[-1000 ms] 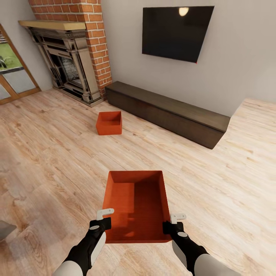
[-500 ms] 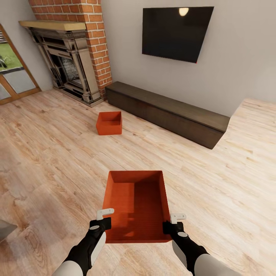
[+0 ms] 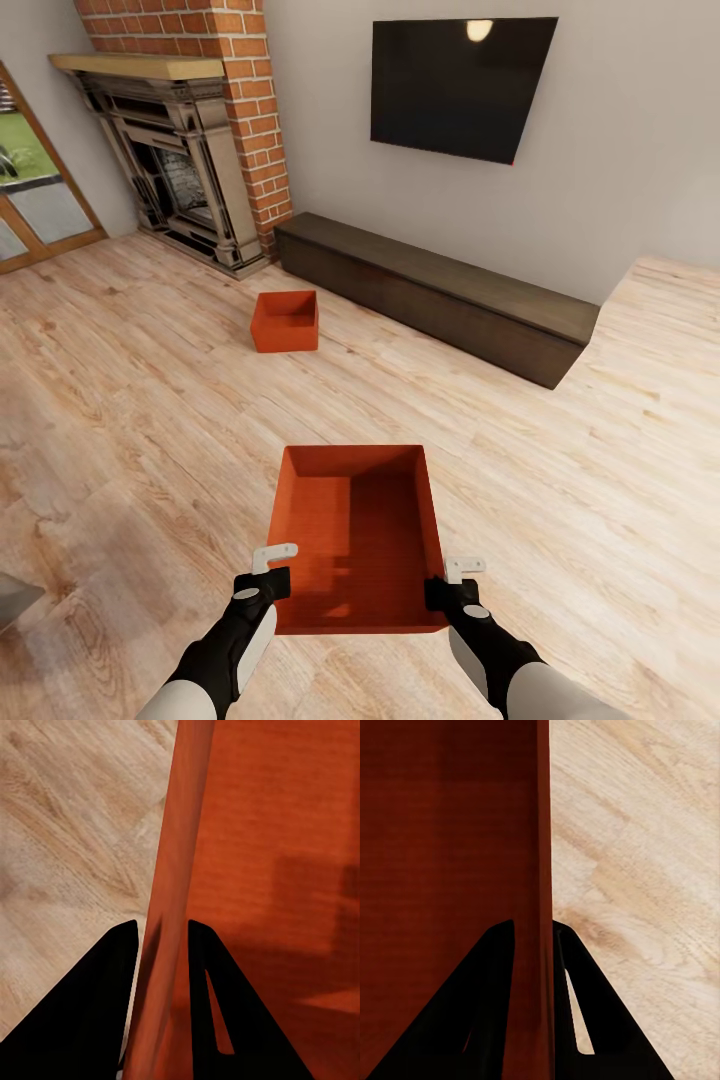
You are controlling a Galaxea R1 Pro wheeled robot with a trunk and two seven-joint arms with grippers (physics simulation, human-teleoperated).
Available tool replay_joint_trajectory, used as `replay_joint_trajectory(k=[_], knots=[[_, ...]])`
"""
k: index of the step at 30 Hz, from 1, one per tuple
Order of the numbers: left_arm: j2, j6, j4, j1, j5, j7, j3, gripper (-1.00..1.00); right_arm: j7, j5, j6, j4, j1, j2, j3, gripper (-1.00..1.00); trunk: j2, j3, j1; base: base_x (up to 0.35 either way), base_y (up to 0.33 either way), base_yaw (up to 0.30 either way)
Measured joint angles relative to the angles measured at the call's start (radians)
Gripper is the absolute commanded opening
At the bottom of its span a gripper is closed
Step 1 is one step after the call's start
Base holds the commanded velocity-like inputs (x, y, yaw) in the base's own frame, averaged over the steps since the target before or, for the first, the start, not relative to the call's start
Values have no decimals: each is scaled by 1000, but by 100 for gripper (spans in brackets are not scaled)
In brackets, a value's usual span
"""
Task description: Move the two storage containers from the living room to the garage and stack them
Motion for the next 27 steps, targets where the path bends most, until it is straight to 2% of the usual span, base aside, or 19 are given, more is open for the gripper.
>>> replay_joint_trajectory(k=[14, 27], knots=[[0, 0, -1, 0, 0, 1, 0, -100, -2, -1, 0, -2, 0, 0, 1, -100, 0, 1, 0, 0, 0, 0], [1, 7, -16, 1, 3, 4, -1, -100, 1, 8, 1, -7, -1, 3, -8, -100, 0, 20, 0, 0, 0, 0]])
